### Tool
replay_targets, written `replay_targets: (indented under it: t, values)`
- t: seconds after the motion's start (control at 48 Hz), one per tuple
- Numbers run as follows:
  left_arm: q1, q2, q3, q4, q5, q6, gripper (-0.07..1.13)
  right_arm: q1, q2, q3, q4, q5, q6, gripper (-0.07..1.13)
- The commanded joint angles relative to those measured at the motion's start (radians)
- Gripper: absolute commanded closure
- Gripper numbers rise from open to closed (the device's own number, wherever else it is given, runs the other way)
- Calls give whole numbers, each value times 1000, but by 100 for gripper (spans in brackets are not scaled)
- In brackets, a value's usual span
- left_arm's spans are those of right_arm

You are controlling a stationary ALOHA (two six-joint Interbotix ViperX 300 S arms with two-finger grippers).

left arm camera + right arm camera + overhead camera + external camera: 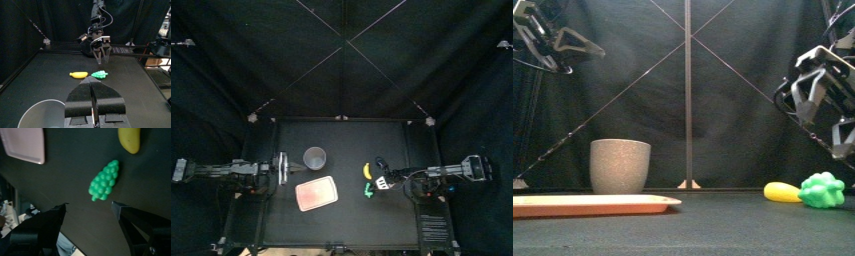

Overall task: Pick the green grapes then place it in the grey bowl
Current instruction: Pick the green grapes

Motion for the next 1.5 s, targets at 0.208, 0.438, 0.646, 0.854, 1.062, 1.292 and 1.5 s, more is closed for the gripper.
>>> replay_targets:
  t: [0.208,0.438,0.646,0.854,1.062,1.292,1.5]
  values:
    - [2,3,-2,0,-5,-2,96,-38,123,-49,-14,-14,-3,2]
    - [-2,5,0,-2,-5,-2,96,-38,187,-55,-17,-89,-2,2]
    - [2,3,-6,0,-5,0,94,-32,258,-71,-8,-103,-2,3]
    - [-5,3,-6,0,-6,-5,73,-12,314,-97,-5,-103,-2,3]
    - [-5,3,-6,-5,-6,-6,52,14,341,-117,-6,-100,-2,4]
    - [-6,3,-6,-26,-6,-5,51,37,342,-120,-3,-83,-2,20]
    - [-6,3,-6,-41,-6,-5,51,49,339,-132,-6,-80,-2,35]
